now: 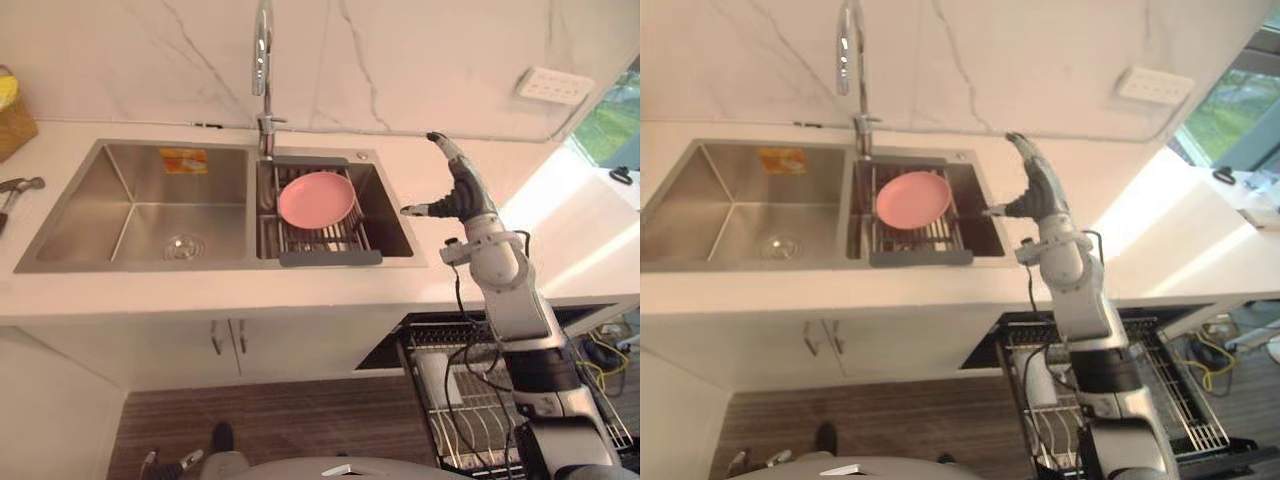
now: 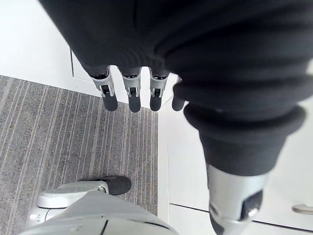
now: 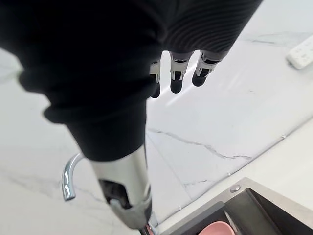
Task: Walk over to the sink, pick up the cup, carry it to the dishwasher, place the cup inside the dishwasher, then close the dishwasher door
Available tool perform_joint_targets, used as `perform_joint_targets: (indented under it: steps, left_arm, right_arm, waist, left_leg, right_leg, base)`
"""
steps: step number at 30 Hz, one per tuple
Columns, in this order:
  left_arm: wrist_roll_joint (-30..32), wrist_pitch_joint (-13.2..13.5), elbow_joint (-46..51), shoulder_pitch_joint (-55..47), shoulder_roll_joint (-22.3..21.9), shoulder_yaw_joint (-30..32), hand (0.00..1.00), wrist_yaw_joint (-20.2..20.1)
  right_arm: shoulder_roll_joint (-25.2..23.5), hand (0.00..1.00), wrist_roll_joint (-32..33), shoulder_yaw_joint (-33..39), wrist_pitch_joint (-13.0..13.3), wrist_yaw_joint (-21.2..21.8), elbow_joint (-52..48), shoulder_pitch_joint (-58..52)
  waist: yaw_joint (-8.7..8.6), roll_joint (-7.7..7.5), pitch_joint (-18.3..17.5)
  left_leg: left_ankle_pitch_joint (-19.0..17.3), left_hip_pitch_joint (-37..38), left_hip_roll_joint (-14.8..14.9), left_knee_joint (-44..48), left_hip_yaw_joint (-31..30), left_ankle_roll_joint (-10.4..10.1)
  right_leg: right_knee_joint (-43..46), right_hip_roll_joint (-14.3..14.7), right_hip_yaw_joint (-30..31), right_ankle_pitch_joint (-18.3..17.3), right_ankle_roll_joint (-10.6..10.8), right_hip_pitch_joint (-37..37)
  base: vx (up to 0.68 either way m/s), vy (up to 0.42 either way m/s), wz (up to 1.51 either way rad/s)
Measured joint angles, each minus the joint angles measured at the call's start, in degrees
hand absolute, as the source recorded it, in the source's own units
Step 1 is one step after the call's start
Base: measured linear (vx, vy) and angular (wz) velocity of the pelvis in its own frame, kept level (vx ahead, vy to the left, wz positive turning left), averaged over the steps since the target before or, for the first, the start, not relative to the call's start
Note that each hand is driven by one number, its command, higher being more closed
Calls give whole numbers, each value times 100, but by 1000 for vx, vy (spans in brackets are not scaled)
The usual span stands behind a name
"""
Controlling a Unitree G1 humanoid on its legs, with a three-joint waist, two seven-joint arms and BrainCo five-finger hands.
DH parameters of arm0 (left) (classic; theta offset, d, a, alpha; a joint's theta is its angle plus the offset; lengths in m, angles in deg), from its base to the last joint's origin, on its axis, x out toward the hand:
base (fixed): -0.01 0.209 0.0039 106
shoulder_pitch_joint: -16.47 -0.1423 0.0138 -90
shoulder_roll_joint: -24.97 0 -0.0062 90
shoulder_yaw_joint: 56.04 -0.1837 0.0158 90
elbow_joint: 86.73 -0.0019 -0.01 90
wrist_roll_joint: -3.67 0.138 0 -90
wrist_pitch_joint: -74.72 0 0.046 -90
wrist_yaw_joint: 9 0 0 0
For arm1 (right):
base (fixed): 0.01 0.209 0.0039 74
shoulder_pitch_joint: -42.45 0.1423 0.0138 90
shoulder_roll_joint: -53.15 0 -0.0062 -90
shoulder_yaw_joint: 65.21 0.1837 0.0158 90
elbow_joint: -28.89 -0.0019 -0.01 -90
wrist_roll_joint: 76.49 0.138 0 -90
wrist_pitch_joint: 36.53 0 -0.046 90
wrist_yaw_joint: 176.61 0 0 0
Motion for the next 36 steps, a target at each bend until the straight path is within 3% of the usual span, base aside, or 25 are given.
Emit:
perform_joint_targets:
  steps: [4,5,16,24,36]
  left_arm:
    - [36,-45,30,-1,30,-195,0,-76]
    - [146,-36,262,-64,47,-220,0,-84]
    - [147,-78,263,-47,47,-331,0,-205]
    - [161,-113,268,-48,63,-330,0,-207]
    - [256,-139,269,-52,232,-518,0,-316]
  right_arm:
    - [182,0,-190,-414,27,125,656,472]
    - [178,0,-113,-614,114,114,1420,908]
    - [152,0,115,-513,117,148,1280,767]
    - [112,0,120,-301,84,573,882,231]
    - [129,0,-1079,-683,148,409,1591,530]
  waist:
    - [105,-8,-13]
    - [176,97,200]
    - [108,109,290]
    - [72,86,342]
    - [179,51,392]
  left_leg:
    - [2,-9,-68,0,-32,-3]
    - [4,44,-341,2,26,115]
    - [-27,180,-338,0,75,80]
    - [-60,205,-349,0,214,128]
    - [-34,207,-369,-2,175,139]
  right_leg:
    - [-25,-33,-246,-55,82,104]
    - [17,-318,-489,-126,286,277]
    - [88,-336,-456,-155,286,353]
    - [180,-396,-424,-222,269,319]
    - [205,-415,-543,-231,323,386]
  base:
    - [0,18,15]
    - [24,0,17]
    - [-20,3,-1]
    - [-9,2,-1]
    - [30,-3,2]
